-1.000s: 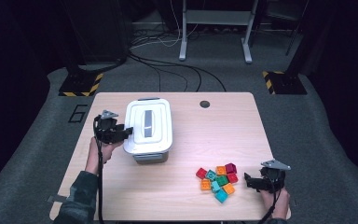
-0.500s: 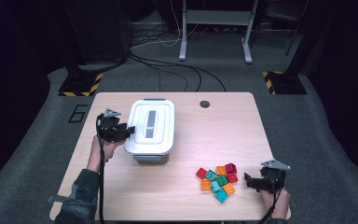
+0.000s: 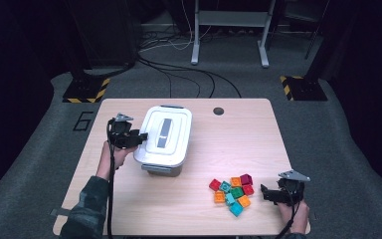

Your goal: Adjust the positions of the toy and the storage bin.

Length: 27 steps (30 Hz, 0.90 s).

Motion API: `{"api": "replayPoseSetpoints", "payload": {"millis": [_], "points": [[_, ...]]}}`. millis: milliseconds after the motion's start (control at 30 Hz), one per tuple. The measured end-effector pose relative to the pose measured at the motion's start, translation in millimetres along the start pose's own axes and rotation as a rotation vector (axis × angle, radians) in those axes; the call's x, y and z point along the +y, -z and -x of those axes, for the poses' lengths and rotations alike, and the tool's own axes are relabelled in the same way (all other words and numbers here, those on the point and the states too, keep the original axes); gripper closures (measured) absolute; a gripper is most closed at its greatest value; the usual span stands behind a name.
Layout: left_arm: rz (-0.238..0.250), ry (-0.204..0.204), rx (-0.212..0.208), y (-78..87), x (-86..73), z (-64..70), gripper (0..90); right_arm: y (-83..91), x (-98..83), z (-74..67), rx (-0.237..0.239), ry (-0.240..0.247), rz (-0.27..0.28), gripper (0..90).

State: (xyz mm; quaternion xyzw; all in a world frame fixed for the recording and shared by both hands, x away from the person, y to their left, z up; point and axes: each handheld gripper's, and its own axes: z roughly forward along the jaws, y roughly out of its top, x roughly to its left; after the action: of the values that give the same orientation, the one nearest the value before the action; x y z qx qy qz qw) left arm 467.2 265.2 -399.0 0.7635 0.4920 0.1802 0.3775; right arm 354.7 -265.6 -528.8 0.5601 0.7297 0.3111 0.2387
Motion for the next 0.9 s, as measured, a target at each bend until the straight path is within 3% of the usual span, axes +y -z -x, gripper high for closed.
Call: {"api": "replayPoseSetpoints", "payload": {"millis": [100, 267, 333, 367, 433, 633, 733, 900], "points": [[-0.004, 0.0, 0.002, -0.9, 1.2, 0.1, 56.4, 0.0, 0.0, 0.0, 0.0, 0.0, 0.0, 1.0], [-0.032, -0.038, 0.017, -0.4, 4.9, 3.6, 54.2, 0.0, 0.0, 0.0, 0.001, 0.0, 0.0, 1.1], [-0.037, -0.055, 0.03, -0.2, 5.3, 3.7, 48.0, 0.1, 0.0, 0.0, 0.001, 0.0, 0.0, 1.1], [-0.039, -0.032, 0.054, -0.2, 5.9, 4.2, 43.1, 0.1, 0.0, 0.0, 0.0, 0.0, 0.001, 1.1], [-0.032, -0.022, 0.059, 0.4, 5.9, 3.4, 33.6, 0.1, 0.0, 0.0, 0.001, 0.0, 0.001, 1.2], [-0.003, 0.002, 0.067, 8.4, 8.7, 6.9, 19.9, 0.3, -0.1, 0.0, 0.002, 0.002, 0.001, 1.6], [0.006, -0.005, 0.072, 9.7, 11.3, 11.7, 17.9, 0.3, -0.1, 0.0, 0.002, 0.002, 0.001, 1.6], [-0.01, -0.057, 0.051, 7.2, 14.3, 22.7, 17.7, 0.3, -0.1, 0.0, 0.002, 0.002, 0.001, 1.6]]}}
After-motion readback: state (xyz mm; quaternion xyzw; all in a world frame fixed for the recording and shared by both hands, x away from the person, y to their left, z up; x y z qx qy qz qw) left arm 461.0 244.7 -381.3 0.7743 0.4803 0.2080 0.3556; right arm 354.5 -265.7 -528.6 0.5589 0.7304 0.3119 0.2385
